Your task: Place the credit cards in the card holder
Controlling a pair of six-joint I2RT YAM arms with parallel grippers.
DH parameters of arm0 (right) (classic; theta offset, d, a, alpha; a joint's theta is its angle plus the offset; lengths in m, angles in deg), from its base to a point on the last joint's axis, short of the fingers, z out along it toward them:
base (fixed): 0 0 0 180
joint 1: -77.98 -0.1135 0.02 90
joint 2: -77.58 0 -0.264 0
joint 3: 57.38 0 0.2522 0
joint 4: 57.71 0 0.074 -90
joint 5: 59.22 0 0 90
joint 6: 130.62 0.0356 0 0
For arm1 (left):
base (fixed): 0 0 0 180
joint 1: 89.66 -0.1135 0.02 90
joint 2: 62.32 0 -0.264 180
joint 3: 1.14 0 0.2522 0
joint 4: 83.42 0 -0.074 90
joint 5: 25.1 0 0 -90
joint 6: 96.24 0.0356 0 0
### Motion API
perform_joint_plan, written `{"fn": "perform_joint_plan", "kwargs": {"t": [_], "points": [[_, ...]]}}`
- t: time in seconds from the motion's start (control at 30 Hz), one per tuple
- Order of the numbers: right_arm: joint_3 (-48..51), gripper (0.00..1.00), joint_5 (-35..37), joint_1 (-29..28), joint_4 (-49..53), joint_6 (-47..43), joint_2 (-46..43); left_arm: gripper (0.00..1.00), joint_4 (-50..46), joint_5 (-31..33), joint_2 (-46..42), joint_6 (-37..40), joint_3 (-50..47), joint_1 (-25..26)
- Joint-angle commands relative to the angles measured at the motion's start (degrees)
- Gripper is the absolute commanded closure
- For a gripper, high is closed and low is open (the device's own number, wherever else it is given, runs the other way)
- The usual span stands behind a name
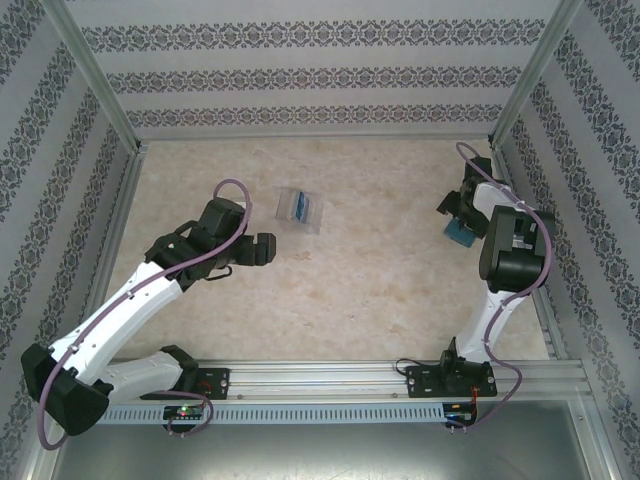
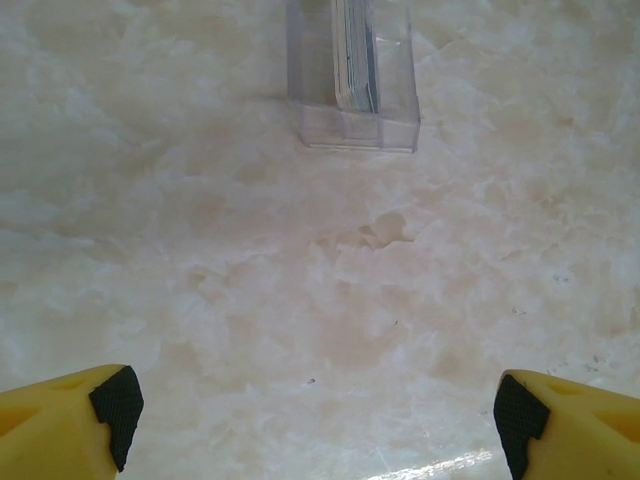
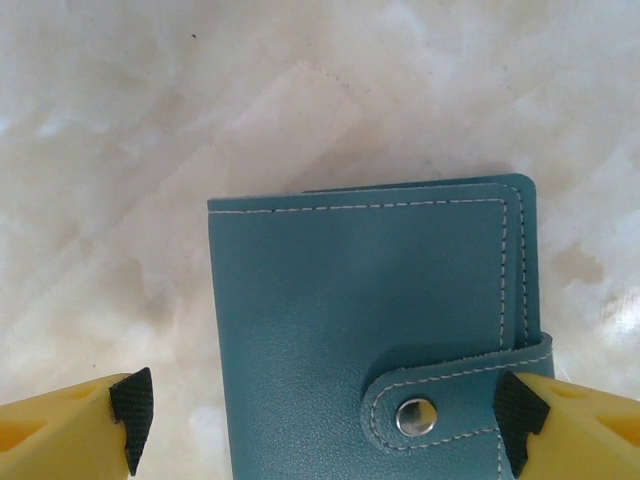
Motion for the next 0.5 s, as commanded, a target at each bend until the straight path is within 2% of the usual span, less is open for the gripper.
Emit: {"fn": "perform_joint_plan", "kwargs": {"t": [0.0,0.1,0.27,0.4,0.47], "points": [[0.44,0.09,0.56,0.79,3.43,0.33,-0.33,0.06,1.57,0.42,1.15,1.80,1.10,-0.27],[1.04,0.10,1.22,0.81,4.47,0.46,-0.92,0.05,1.63,-0.88,2.51,1.85,2.13,-0.24],[0.88,0.17,1.00,0.48,7.71,-0.59,-0.99,0.04,2.34,-1.98,2.96,2.05,2.35,-0.19],[4.62,0.20,0.45,-5.75,6.98,-1.02,-3.31,0.03,1.99,-2.48,3.07,2.57,2.70,-0.23],[6.27,0.25,-0.72,-8.55,7.03,-0.45,-3.71,0.03,1.61,-3.26,3.64,2.92,3.10,-0.19]]}}
